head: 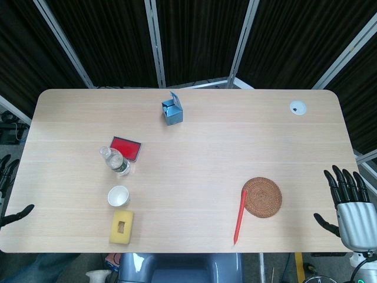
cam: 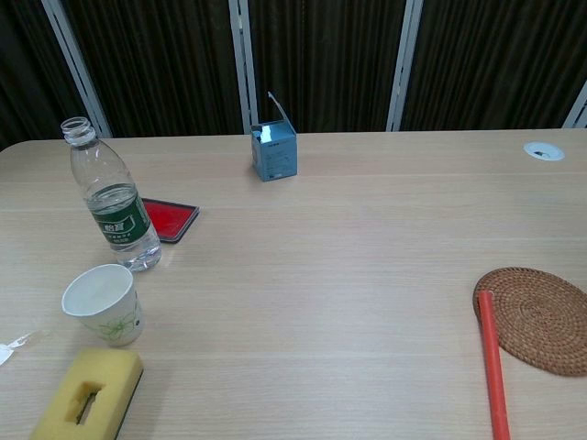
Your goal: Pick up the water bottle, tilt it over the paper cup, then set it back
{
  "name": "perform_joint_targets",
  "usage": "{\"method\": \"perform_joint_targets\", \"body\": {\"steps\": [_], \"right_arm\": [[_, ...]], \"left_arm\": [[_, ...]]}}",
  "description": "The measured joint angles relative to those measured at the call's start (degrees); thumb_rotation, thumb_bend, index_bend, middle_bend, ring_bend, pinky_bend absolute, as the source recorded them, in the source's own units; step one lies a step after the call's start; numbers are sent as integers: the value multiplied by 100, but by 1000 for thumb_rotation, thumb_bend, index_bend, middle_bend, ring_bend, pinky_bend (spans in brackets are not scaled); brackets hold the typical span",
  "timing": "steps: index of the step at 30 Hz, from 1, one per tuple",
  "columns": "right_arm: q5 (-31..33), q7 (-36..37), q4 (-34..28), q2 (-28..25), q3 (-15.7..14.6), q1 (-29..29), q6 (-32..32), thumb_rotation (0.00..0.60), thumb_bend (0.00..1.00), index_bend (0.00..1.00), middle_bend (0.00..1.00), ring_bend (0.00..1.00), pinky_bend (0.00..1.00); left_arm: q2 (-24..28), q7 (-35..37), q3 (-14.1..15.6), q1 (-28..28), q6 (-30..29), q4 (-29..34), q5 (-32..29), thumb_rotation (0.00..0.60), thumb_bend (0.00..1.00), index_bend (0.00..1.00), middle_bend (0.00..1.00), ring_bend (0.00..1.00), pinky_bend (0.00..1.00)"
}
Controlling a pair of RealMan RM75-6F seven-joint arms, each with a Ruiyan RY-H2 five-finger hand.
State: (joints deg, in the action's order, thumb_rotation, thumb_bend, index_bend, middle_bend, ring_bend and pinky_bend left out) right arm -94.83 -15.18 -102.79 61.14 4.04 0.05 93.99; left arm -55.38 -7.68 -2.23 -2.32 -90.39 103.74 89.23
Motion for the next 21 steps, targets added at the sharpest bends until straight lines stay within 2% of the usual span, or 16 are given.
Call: {"method": "perform_joint_targets", "body": {"steps": [7, 10, 16, 21], "right_arm": [[15, 33, -18, -6, -1, 3, -14, 600, 0, 0, 0, 0, 0], [37, 64, -54, -17, 3, 15, -42, 600, 0, 0, 0, 0, 0], [126, 30, -87, -1, 27, 87, -192, 600, 0, 0, 0, 0, 0], [298, 5, -92, 28, 57, 184, -401, 600, 0, 0, 0, 0, 0]], "left_arm": [[-27, 42, -30, -89, 176, -74, -79, 600, 0, 0, 0, 0, 0], [-98, 277, -82, -226, 339, -238, -89, 600, 0, 0, 0, 0, 0], [-433, 1514, -264, -683, 934, -810, -203, 600, 0, 0, 0, 0, 0], [-952, 2795, -434, -1210, 1679, -1414, -372, 600, 0, 0, 0, 0, 0]]}}
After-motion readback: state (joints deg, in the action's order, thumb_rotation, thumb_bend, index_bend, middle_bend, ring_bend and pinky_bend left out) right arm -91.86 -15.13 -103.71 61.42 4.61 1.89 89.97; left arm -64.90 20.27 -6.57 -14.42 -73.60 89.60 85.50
